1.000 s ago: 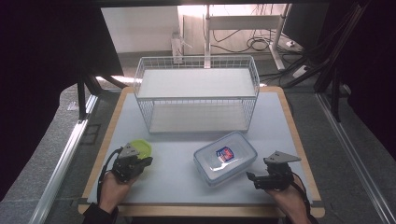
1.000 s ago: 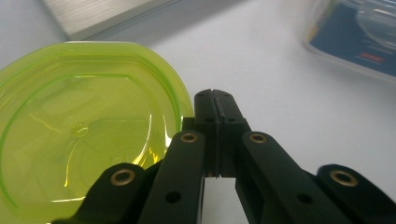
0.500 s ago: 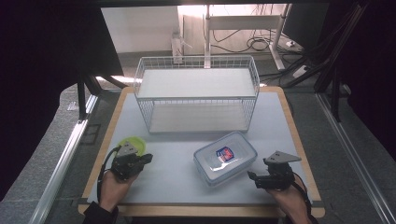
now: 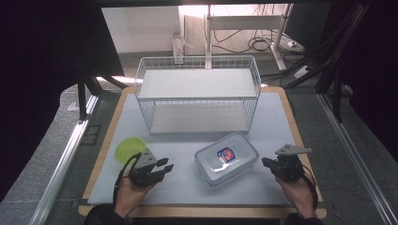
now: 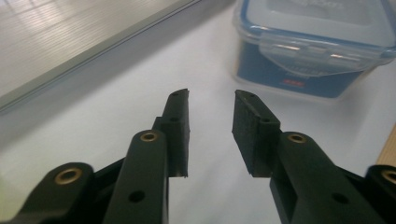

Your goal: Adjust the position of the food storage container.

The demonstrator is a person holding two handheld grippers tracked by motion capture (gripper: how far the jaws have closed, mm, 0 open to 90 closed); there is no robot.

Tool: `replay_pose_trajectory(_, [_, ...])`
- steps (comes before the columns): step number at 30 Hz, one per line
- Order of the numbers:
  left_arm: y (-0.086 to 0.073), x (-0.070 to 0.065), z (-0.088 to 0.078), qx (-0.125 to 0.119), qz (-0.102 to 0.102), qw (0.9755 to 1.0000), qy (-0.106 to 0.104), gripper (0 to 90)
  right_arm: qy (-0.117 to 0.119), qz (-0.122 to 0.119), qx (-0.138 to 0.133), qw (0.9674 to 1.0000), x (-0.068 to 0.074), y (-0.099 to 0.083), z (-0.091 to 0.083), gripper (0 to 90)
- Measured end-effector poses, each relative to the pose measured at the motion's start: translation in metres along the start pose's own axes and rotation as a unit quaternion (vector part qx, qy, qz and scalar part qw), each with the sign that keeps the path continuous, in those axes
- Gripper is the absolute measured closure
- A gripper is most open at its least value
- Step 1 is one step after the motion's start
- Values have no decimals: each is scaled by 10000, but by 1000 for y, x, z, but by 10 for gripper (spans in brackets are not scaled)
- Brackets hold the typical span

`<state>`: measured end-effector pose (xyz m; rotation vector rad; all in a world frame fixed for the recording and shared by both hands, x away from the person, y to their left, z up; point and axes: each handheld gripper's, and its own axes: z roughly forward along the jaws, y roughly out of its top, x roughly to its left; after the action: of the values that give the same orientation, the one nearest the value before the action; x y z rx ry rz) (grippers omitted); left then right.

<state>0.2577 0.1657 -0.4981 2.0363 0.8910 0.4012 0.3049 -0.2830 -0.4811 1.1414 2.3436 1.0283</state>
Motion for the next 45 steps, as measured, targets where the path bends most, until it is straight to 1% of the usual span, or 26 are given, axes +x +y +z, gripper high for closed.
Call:
replay_pose_trajectory(3, [2,-6,4,-29,-4,9998,-188,747,-64,-89,87,9999,-6,6,11,900])
replay_pose_trajectory(6, [3,-13,12,-46,-75,9988,-477,840,-82,-192,128,9997,-11,13,21,900])
replay_pose_trajectory(8, [4,-21,23,37,-137,9974,-712,873,9,-255,163,9995,-13,16,28,900])
replay_pose_trajectory(9, [5,-28,30,146,-62,9966,-814,877,44,-287,177,9994,-13,17,30,900])
replay_pose_trajectory(10, [6,-33,36,234,32,9964,-812,879,70,-368,207,9991,-11,17,33,900])
replay_pose_trajectory(12, [8,-41,43,308,86,9955,-888,881,-16,-457,269,9986,-8,18,33,900])
replay_pose_trajectory(13, [8,-41,43,308,86,9955,-888,882,-16,-457,269,9986,-8,18,33,900])
replay_pose_trajectory(14, [9,-46,49,341,101,9953,-897,881,101,-396,252,9988,-10,17,32,900])
replay_pose_trajectory(15, [9,-46,49,341,101,9953,-897,881,101,-396,252,9988,-10,17,32,900])
replay_pose_trajectory(16, [10,-48,53,375,115,9955,-865,881,174,-364,274,9988,-9,17,32,900])
replay_pose_trajectory(18, [10,-48,55,409,94,9957,-822,879,239,-444,327,9982,-5,17,33,900])
replay_pose_trajectory(19, [10,-48,55,420,90,9963,-749,880,284,-465,355,9979,-3,17,34,900])
replay_pose_trajectory(21, [9,-43,54,423,3,9968,-680,882,198,-620,463,9968,5,16,34,900])
replay_pose_trajectory(23, [9,-39,52,422,-78,9972,-609,882,256,-601,492,9966,9,16,33,900])
replay_pose_trajectory(26, [8,-33,52,430,-210,9973,-550,882,242,-602,509,9966,14,15,32,900])
replay_pose_trajectory(28, [9,-30,51,437,-227,9977,-459,886,224,-606,516,9966,19,14,31,900])
replay_pose_trajectory(29, [9,-30,51,437,-227,9977,-459,888,242,-573,512,9968,20,13,31,900])
replay_pose_trajectory(31, [9,-24,51,446,-294,9980,-339,890,326,-505,516,9969,23,12,31,900])
replay_pose_trajectory(33, [10,-19,50,491,-276,9981,-235,891,408,-505,513,9966,26,11,31,900])
replay_pose_trajectory(36, [10,-9,49,492,-371,9980,-125,896,545,-584,528,9954,37,11,32,900])
replay_pose_trajectory(39, [10,-2,50,508,-386,9979,-65,897,579,-717,542,9943,45,11,33,900])
replay_pose_trajectory(41, [10,-1,49,521,-354,9980,-50,897,591,-730,551,9941,47,11,33,900])
replay_pose_trajectory(42, [10,1,49,525,-338,9980,8,897,707,-727,546,9933,48,11,33,900])
replay_pose_trajectory(43, [10,1,49,525,-298,9982,36,897,775,-673,544,9932,48,10,33,900])
replay_pose_trajectory(44, [10,1,49,525,-298,9982,36,896,775,-673,544,9932,48,10,33,900])
replay_pose_trajectory(45, [9,0,49,535,-234,9983,73,887,862,-621,531,9929,48,9,33,900])
